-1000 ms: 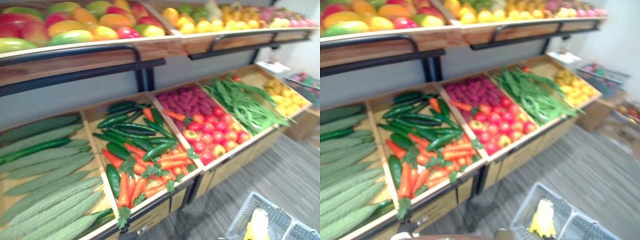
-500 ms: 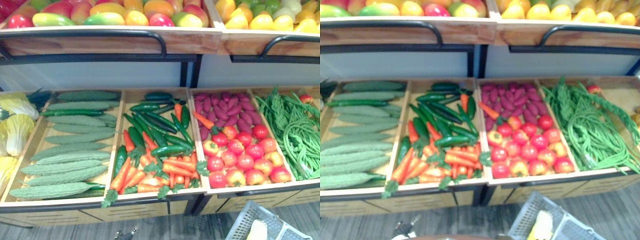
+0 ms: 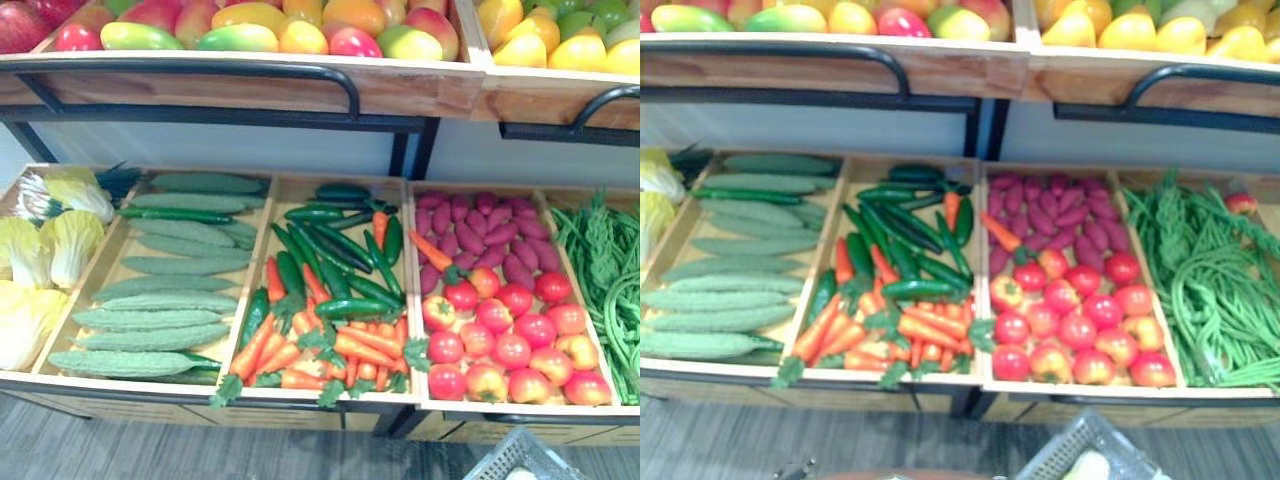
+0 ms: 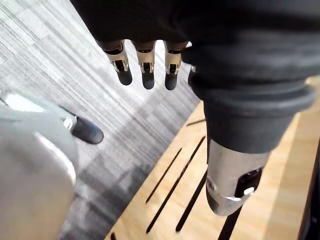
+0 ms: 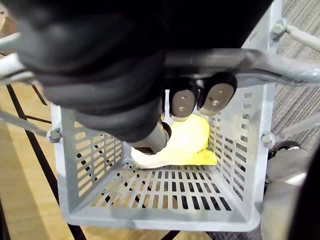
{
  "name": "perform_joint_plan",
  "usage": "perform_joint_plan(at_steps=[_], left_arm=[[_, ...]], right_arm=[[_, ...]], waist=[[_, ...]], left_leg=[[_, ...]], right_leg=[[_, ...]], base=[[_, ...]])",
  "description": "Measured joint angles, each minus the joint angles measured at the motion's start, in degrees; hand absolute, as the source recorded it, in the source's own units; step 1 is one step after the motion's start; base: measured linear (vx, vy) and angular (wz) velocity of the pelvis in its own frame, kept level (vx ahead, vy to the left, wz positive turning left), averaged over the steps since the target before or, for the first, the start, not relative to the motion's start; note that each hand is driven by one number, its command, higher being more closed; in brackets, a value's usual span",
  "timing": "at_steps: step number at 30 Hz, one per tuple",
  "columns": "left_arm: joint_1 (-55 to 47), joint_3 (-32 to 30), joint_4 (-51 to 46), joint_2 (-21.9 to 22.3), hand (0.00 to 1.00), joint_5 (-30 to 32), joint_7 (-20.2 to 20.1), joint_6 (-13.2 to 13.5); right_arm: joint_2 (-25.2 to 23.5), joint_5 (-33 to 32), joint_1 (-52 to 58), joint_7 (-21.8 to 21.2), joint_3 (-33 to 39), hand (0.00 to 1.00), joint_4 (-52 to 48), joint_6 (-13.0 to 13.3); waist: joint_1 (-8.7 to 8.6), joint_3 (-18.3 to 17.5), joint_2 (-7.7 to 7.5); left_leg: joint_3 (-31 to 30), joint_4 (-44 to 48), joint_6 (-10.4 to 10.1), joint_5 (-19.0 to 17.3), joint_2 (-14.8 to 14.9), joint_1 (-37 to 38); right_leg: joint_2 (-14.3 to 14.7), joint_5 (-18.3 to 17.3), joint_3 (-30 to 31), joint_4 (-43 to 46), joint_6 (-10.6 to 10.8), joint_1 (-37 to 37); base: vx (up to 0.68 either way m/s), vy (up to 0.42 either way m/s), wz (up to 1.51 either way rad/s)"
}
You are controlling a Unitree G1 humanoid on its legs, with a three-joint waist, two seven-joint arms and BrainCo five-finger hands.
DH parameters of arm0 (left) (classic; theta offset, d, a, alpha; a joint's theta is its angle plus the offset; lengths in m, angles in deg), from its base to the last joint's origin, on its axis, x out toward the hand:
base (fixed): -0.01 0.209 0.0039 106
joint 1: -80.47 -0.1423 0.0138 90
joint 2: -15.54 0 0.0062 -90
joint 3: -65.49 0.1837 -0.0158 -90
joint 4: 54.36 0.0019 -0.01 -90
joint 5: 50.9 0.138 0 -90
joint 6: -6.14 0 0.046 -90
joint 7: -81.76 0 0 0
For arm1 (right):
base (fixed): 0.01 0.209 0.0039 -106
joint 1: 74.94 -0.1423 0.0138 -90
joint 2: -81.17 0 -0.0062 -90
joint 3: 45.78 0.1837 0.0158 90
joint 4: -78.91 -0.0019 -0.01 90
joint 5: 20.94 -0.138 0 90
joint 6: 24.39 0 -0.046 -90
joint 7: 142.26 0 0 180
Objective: Pick vegetable in the basket
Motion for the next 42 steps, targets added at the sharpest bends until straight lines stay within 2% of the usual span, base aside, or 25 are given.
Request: perform_joint_plan(at_steps=[4,7,9,11,15,18,20,25,27,30,33,37,40,42], left_arm=[[-0.15,-1.43,-6.14,-0.33,0.00,-2.62,5.80,0.32],[-1.57,1.30,-18.13,-0.42,0.00,-2.67,11.21,0.95],[-3.34,6.30,-29.11,-0.97,0.00,2.67,15.66,2.40],[-4.26,10.32,-35.61,-1.96,0.00,7.93,17.67,3.18],[-6.04,16.66,-47.62,-3.91,0.00,16.47,18.93,4.01],[-6.56,20.52,-55.28,-8.46,0.00,22.01,18.38,5.22],[-6.52,24.11,-58.92,-13.60,0.00,25.44,17.07,7.03],[-6.21,33.27,-65.39,-22.90,0.00,28.02,12.05,12.17],[-5.94,37.77,-67.88,-27.90,0.00,28.41,9.27,14.03],[-5.12,42.96,-70.15,-32.99,0.00,28.44,5.60,16.68],[-2.66,47.83,-70.81,-37.11,0.00,28.51,2.69,18.08],[1.59,54.30,-70.79,-41.91,0.00,28.66,-2.07,18.52],[5.54,60.26,-70.73,-44.98,0.00,28.23,-5.95,20.22],[6.56,61.90,-70.70,-45.76,0.00,27.69,-7.62,20.61]], right_arm=[[-0.38,-0.01,0.19,0.59,-0.36,1.00,-0.05,0.09],[-0.67,-0.06,0.40,2.07,-4.15,1.00,-0.66,0.21],[-0.68,-0.06,1.07,2.63,-9.33,1.00,-1.82,1.09],[-0.55,-0.05,1.56,3.32,-12.67,1.00,-3.23,1.29],[-0.10,-0.01,2.53,3.48,-16.82,1.00,-4.07,2.14],[0.05,-0.01,3.06,3.31,-18.36,1.00,-4.61,2.36],[0.27,-0.02,3.10,3.17,-18.80,1.00,-4.93,2.38],[1.14,-0.02,2.80,1.98,-18.66,1.00,-4.82,2.41],[1.52,-0.03,2.54,1.52,-17.93,1.00,-3.52,2.73],[1.81,-0.05,2.36,0.80,-17.60,1.00,-2.77,2.82],[2.34,-0.02,1.97,0.72,-18.13,1.00,-2.84,2.83],[2.75,0.00,1.58,0.71,-19.81,1.00,-3.08,2.83],[3.86,0.06,1.59,0.18,-20.54,1.00,-3.54,2.77],[4.18,0.21,1.63,-0.08,-20.57,1.00,-3.62,2.74]], waist=[[0.07,-0.09,0.36],[0.19,0.02,0.33],[0.23,0.00,0.37],[0.24,0.10,0.58],[0.28,-0.31,1.07],[0.22,-0.41,1.19],[0.22,-0.56,1.32],[-0.18,-0.90,1.88],[-0.35,-1.73,1.75],[-0.63,-2.01,1.76],[-0.82,-2.13,1.81],[-1.14,-2.14,1.99],[-1.16,-2.27,2.92],[-1.19,-2.42,3.29]], left_leg=[[0.16,-0.83,0.02,0.03,-0.39,-0.05],[0.52,-1.28,-0.08,0.23,-0.57,-0.13],[1.22,-2.41,0.14,1.30,-1.00,-0.21],[1.24,-2.42,0.41,1.83,-1.30,-0.55],[1.39,-2.77,0.46,2.11,-1.39,-1.04],[1.80,-2.79,0.46,2.09,-1.29,-1.11],[2.96,-2.81,0.35,2.06,-1.24,-1.05],[6.00,-2.72,0.27,1.91,-1.38,-0.95],[8.28,-2.47,0.28,1.96,-1.54,-1.04],[10.86,-2.46,0.30,1.98,-1.33,0.07],[12.77,-2.47,0.30,1.97,-1.44,0.29],[15.29,-2.49,0.12,1.80,-1.46,0.50],[17.92,-2.82,0.15,1.34,-1.47,1.03],[18.86,-2.83,0.15,1.29,-1.48,1.31]], right_leg=[[-0.26,0.53,-0.01,-1.01,0.88,0.14],[-0.44,0.78,-0.15,-1.12,1.33,0.12],[-0.64,0.87,-0.19,-2.04,1.52,0.21],[-0.78,1.19,-0.12,-2.74,2.08,0.17],[-0.91,1.37,-0.11,-3.04,2.42,-0.03],[-0.73,1.24,0.39,-3.28,2.16,-0.19],[-0.46,1.87,1.82,-3.95,2.12,-0.47],[0.14,4.57,4.53,-6.81,2.46,-1.08],[0.36,5.06,7.42,-6.97,2.50,-2.07],[0.88,5.74,10.13,-6.81,1.87,-2.45],[0.94,5.90,11.99,-6.46,2.10,-3.55],[1.16,6.01,14.23,-5.90,2.29,-4.82],[1.45,7.34,16.58,-6.58,2.52,-5.49],[1.62,7.92,17.49,-7.17,2.66,-5.53]], base=[[-0.02,0.032,0.07],[-0.08,0.021,0.05],[-0.10,0.011,0.05],[-0.08,0.014,0.09],[-0.12,0.013,0.04],[-0.04,0.012,-0.07],[0.02,0.028,-0.23],[0.06,0.034,-0.30],[0.08,0.048,-0.34],[0.05,0.024,-0.31],[-0.01,0.018,-0.26],[-0.08,0.012,-0.26],[-0.11,0.016,-0.32],[-0.07,0.011,-0.32]])
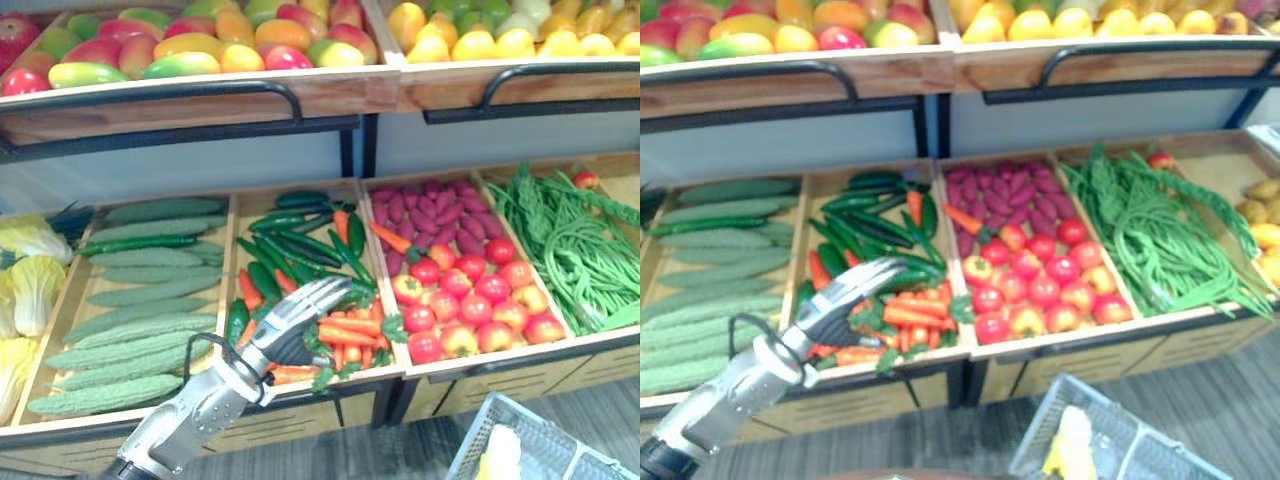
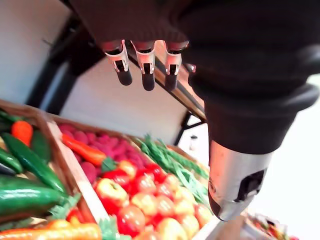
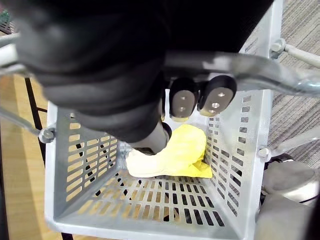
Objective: Pick vegetable in the basket
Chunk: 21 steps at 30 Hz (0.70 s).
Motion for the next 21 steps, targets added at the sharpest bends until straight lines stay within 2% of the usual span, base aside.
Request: perform_joint_plan(at_steps=[1,8,12,15,21], left_arm=[[1.86,2.39,0.28,-0.98,0.00,-0.52,-2.24,0.08],[7.24,7.97,7.08,-0.95,0.00,-2.70,-7.01,0.94],[8.90,9.39,12.97,0.22,0.00,-2.67,-7.72,0.32],[10.65,9.38,18.09,3.02,0.00,-1.78,-7.07,-2.20],[11.43,9.30,23.90,3.85,0.00,0.32,-6.24,-4.36]], right_arm=[[0.13,0.13,0.39,-0.13,0.01,1.00,-0.96,-0.31],[0.58,0.28,1.65,-0.40,0.10,1.00,-2.19,-0.42],[0.51,0.32,1.77,-0.48,0.08,1.00,-2.66,-0.51],[0.49,0.33,1.73,-0.51,-0.04,1.00,-2.86,-0.76],[0.47,0.36,1.79,-0.44,-1.76,1.00,-4.21,-1.70]], waist=[[0.05,0.21,0.16],[-0.11,-0.25,1.05],[-0.31,-0.22,0.78],[-0.22,-0.22,0.59],[-0.33,0.09,0.07]], left_leg=[[1.07,-0.01,0.00,-0.04,0.00,0.58],[2.88,0.00,-0.01,-0.02,0.09,0.69],[3.04,0.01,-0.01,-0.02,-0.04,0.78],[2.92,0.02,0.00,-0.02,-0.10,0.72],[2.88,0.02,0.03,-0.02,-0.39,1.38]], right_leg=[[0.13,0.20,1.06,-0.23,0.18,0.02],[0.64,1.07,2.75,-0.62,0.38,-0.83],[0.57,1.14,2.96,-0.63,0.40,-0.82],[0.50,1.13,2.85,-0.63,0.40,-0.78],[0.17,1.12,2.62,-0.67,0.40,-0.32]], base=[[-0.05,0.004,-0.28],[-0.01,-0.009,-0.14],[0.01,-0.004,-0.03],[0.00,0.000,0.00],[0.00,0.000,0.00]])
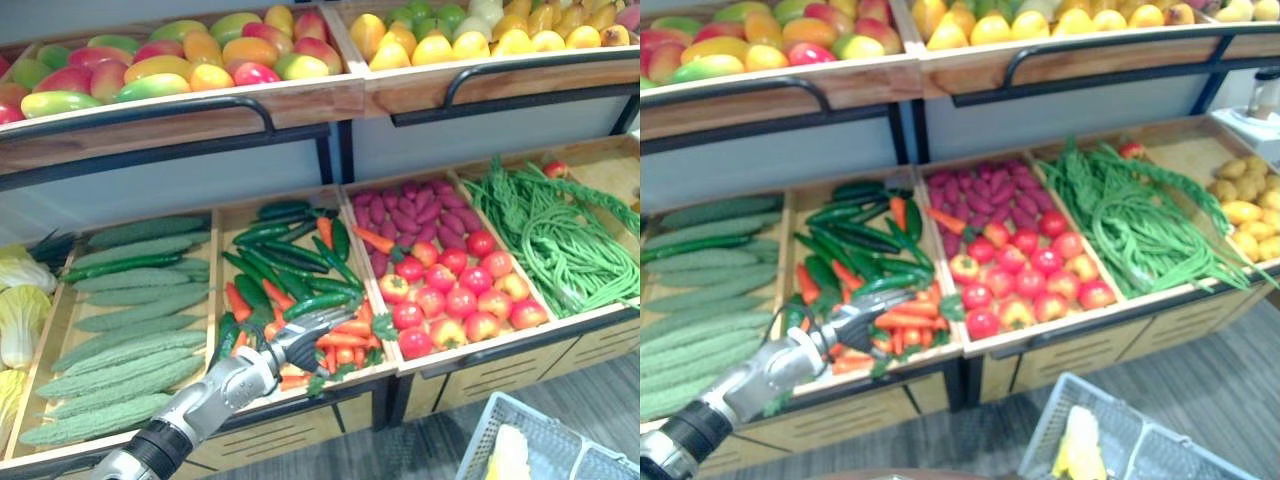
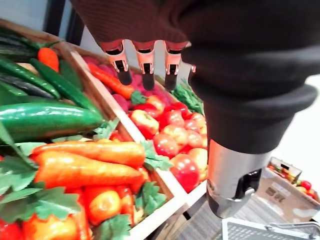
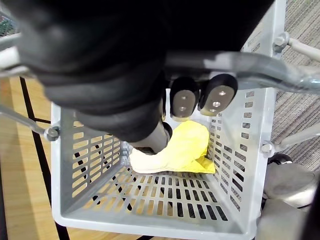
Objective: Pick vegetable in the basket
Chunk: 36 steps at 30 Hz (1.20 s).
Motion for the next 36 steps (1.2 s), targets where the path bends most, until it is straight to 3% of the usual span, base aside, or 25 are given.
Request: perform_joint_plan(at_steps=[18,36], left_arm=[[6.46,-0.16,8.94,6.87,0.00,6.23,3.68,-3.53],[11.26,2.93,14.88,10.11,0.00,9.25,4.11,-4.69]], right_arm=[[-1.16,0.01,-0.15,0.07,-4.45,1.00,-2.29,-0.05],[-1.10,0.00,-0.27,0.39,-4.35,1.00,-4.07,-0.11]], waist=[[-0.23,2.03,-1.59],[-1.68,3.23,-0.01]], left_leg=[[-1.88,0.30,0.10,0.03,-0.45,-0.71],[-0.94,0.31,0.04,-0.02,-0.29,-0.80]], right_leg=[[-0.90,0.01,-2.40,-1.40,0.14,0.67],[-0.64,0.20,-1.73,-2.08,0.38,0.35]], base=[[0.02,-0.007,0.05],[0.00,-0.004,-0.02]])
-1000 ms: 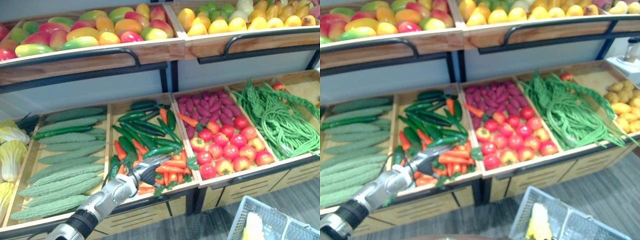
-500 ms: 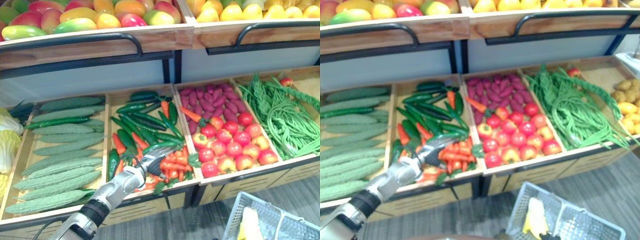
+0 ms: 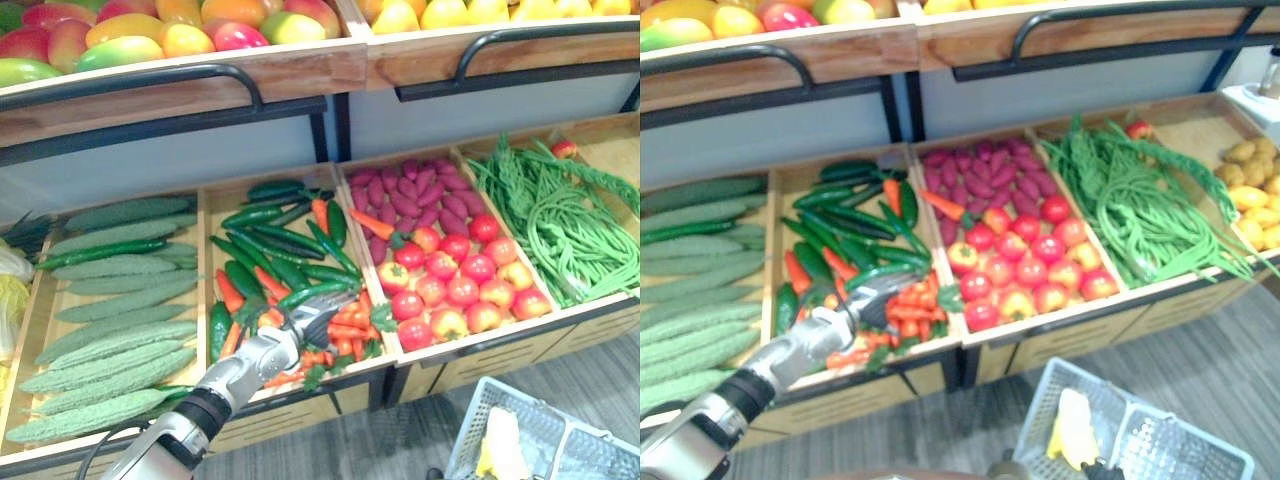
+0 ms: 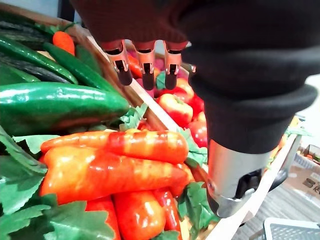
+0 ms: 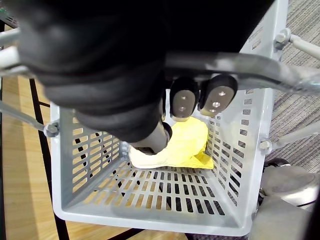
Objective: Pick vegetable in the basket
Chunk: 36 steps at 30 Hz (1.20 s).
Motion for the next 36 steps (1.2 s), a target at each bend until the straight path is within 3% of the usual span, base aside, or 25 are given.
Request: perform_joint_plan(at_steps=[13,28,29,36], left_arm=[[0.39,-0.61,6.28,1.19,0.00,0.09,0.16,-1.38],[0.57,-3.29,10.14,6.03,0.00,0.17,2.34,-3.23],[0.66,-3.40,10.49,6.28,1.00,0.19,2.55,-3.67],[1.44,-5.30,10.89,7.81,1.00,0.18,4.13,-4.01]], right_arm=[[0.09,0.01,-0.75,0.12,-0.09,1.00,-0.02,0.11],[0.30,0.00,-2.39,0.38,-1.99,1.00,-1.15,0.20],[0.30,-0.01,-2.59,0.46,-2.19,1.00,-1.42,0.21],[0.31,0.00,-2.69,0.55,-2.18,1.00,-1.97,0.11]], waist=[[0.01,0.69,0.54],[0.09,2.16,0.70],[0.05,2.17,0.72],[-0.04,2.21,0.75]], left_leg=[[1.56,0.02,-0.39,-0.28,0.30,-0.06],[3.68,0.05,-0.61,-0.44,0.30,-1.42],[3.97,0.05,-0.61,-0.44,0.29,-1.72],[4.24,0.05,-0.61,-0.44,0.44,-1.96]], right_leg=[[0.56,0.04,1.34,0.12,0.02,-1.03],[0.79,0.03,3.37,1.53,0.03,-4.50],[0.77,0.02,3.62,1.96,0.03,-5.15],[0.80,0.02,3.94,2.38,0.03,-5.84]], base=[[0.01,-0.010,-0.05],[0.01,-0.015,-0.07],[0.00,-0.017,-0.10],[0.00,-0.008,-0.02]])
